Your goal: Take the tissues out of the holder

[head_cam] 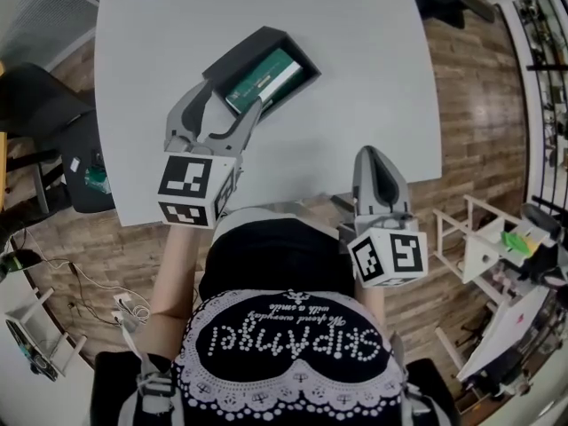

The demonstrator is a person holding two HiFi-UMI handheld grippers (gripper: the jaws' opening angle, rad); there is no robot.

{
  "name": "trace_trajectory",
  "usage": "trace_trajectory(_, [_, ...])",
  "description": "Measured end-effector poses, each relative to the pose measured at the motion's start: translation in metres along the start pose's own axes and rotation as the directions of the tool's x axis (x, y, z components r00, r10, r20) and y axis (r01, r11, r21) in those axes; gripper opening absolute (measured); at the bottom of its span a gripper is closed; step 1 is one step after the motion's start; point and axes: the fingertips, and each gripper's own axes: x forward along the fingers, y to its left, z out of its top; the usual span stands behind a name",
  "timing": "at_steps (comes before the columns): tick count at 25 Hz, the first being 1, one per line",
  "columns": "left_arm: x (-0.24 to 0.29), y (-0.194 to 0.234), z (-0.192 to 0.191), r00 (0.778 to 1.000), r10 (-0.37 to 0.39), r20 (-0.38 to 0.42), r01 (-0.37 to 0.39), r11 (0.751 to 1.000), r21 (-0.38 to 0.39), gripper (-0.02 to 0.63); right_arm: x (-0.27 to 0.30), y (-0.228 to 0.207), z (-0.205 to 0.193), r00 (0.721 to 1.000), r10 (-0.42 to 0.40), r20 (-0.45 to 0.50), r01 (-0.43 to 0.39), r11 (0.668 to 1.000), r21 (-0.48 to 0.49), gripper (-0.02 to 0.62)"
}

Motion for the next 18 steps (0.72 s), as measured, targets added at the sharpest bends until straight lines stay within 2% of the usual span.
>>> trace_trajectory(8, [0.052, 0.003, -0.035, 0.992, -0.013, -0.125, 0.024, 0.995, 0.092, 0.327, 0.003, -0.012, -0.002, 1.0, -0.017, -0.021, 0.017, 1.0, 0.013, 0.034])
trace_trajectory(18, [0.095, -0.004, -0.077, 0.961, -0.058, -0.269, 0.084, 0.993, 0.087, 0.333, 0.009, -0.027, -0.002, 0.998, -0.036, -0.044, 0.037, 0.999, 0.027, 0.034])
